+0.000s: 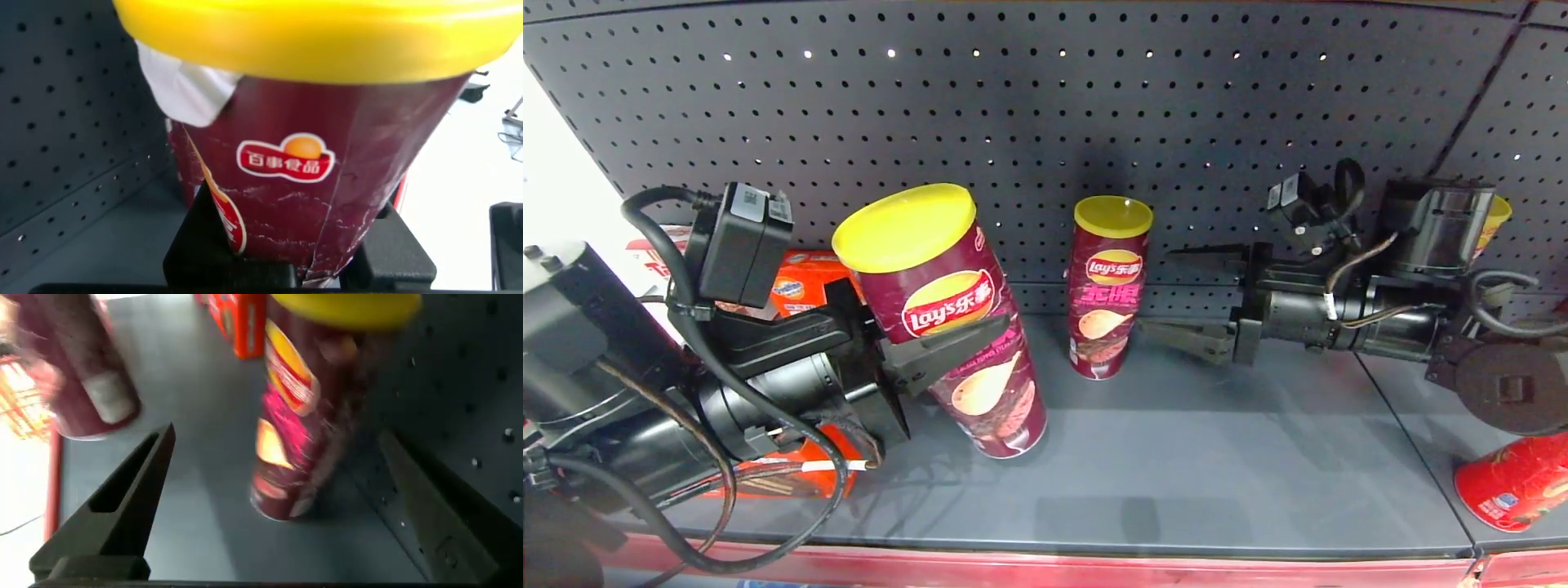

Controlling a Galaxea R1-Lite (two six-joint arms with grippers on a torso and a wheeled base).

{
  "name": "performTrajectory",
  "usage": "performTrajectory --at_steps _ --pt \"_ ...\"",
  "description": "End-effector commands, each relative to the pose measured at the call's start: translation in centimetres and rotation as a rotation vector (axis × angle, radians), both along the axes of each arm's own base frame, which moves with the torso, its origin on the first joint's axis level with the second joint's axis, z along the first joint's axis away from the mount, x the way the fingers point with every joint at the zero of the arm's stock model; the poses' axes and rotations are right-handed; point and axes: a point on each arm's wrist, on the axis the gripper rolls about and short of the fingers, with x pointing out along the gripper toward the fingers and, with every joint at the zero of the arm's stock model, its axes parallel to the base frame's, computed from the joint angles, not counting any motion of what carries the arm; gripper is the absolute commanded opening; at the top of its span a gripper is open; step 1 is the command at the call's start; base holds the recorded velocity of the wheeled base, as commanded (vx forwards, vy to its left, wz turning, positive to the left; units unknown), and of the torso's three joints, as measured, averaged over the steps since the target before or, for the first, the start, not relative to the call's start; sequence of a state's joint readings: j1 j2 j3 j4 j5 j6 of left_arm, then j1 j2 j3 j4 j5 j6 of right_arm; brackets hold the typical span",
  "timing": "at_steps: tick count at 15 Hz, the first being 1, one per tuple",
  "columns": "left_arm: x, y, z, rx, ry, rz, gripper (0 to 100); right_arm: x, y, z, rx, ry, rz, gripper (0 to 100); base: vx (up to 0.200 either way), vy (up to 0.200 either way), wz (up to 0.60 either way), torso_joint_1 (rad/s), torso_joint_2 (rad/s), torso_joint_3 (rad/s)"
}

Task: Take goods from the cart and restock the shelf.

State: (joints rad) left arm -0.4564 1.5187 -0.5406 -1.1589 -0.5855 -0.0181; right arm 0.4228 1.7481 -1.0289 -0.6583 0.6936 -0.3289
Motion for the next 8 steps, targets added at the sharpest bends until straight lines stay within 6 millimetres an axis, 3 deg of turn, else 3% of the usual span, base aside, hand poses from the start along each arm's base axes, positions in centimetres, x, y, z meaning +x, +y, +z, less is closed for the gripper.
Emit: performTrajectory --at_steps 1,8 --pt "0.2 0.4 -0.2 0.004 0.008 0.017 0 1.4 0.4 -1.7 -0.019 0.042 -0.007 100 0.0 0.0 0.0 0.0 0.0 0.0" --pt "0.2 0.6 -0.3 0.004 0.011 0.02 0 4.2 2.2 -3.3 -0.007 0.099 -0.009 100 0.0 0.0 0.0 0.0 0.0 0.0"
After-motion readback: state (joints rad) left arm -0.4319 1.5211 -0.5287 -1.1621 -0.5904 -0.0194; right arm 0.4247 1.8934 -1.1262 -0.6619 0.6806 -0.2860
